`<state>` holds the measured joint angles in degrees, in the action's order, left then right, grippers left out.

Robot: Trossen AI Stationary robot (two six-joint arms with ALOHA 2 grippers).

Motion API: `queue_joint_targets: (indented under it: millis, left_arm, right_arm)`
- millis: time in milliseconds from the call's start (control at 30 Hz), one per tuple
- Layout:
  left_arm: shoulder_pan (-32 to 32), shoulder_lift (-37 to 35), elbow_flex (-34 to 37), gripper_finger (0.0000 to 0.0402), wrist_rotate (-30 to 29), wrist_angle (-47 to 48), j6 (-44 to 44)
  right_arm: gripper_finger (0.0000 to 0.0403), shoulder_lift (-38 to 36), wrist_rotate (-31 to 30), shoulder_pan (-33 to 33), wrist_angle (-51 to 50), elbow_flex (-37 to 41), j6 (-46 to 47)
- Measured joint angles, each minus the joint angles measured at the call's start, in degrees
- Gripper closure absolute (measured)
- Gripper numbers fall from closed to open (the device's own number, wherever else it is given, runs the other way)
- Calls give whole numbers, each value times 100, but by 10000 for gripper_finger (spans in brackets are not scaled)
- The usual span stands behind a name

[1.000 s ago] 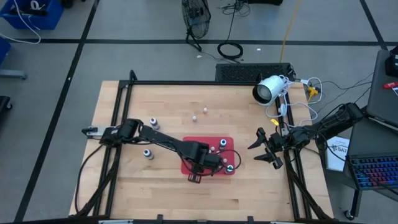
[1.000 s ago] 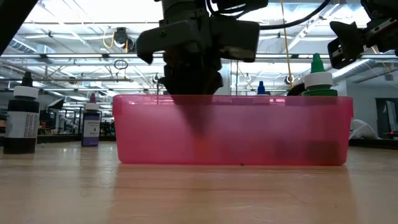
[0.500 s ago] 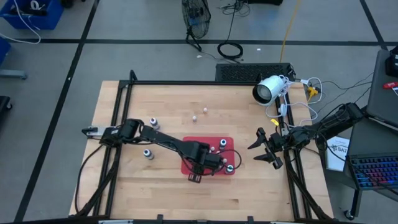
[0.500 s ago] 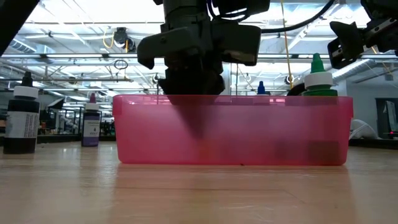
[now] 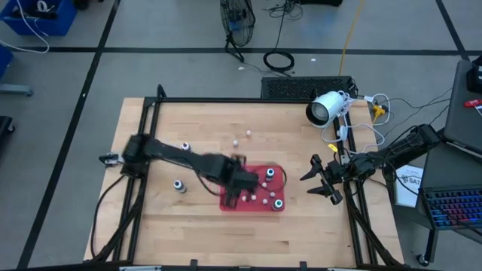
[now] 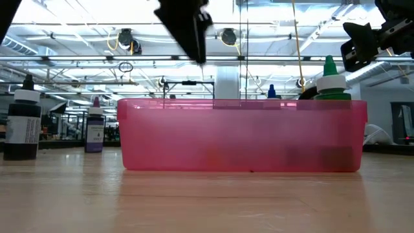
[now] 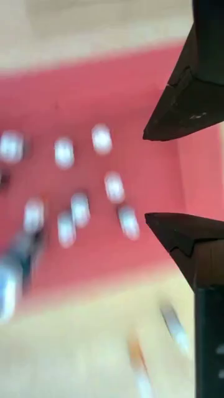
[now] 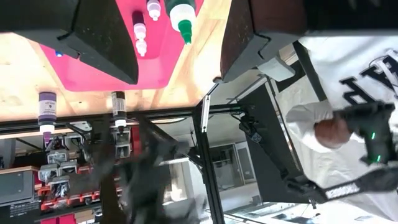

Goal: Pick & Place food coloring
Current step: Put the small black food coloring bottle into the pink bin

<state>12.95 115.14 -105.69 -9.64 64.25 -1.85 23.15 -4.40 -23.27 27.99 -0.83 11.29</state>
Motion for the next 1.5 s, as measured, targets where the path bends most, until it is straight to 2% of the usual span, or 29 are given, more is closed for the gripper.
queue_joint_targets:
  millis: [133, 200, 267, 367, 433, 500, 700, 1067, 1333, 1500]
  left_arm:
    - [-562, -619, 13, 200, -971, 15, 85]
    - [-1093, -804, 22, 194, -1080, 13, 208]
    - [-1723, -836, 22, 187, -893, 10, 366]
    - [-2665, -704, 101, 176, -138, -59, 497]
    - [-3080, -526, 229, 168, 294, -207, 356]
    - [-3274, -325, 369, 162, 489, -285, 225]
    - [-3269, -10, 731, 158, 517, -341, -113]
    - [-2934, 8, 1345, 158, 576, -1181, 234]
    - [-3058, 12, 1737, 158, 572, -1683, 387]
    - [-3135, 9, 1947, 158, 816, -1965, 367]
  right_arm:
    - [186, 1, 0, -2, 0, -1, 0]
    - [184, -1, 0, -2, 0, -1, 0]
    - [184, 0, 0, -2, 0, -1, 0]
    - [185, 0, 0, -1, -1, 0, 0]
    - [187, 1, 0, 0, 2, 0, 0]
    - [187, 1, 0, -2, -1, 1, -1]
    - [184, 1, 0, -1, 0, 0, 0]
    - [187, 0, 0, -1, 0, -1, -1]
    - [187, 0, 0, -1, 0, -1, -1]
    - [186, 1, 0, -1, 0, -1, 0]
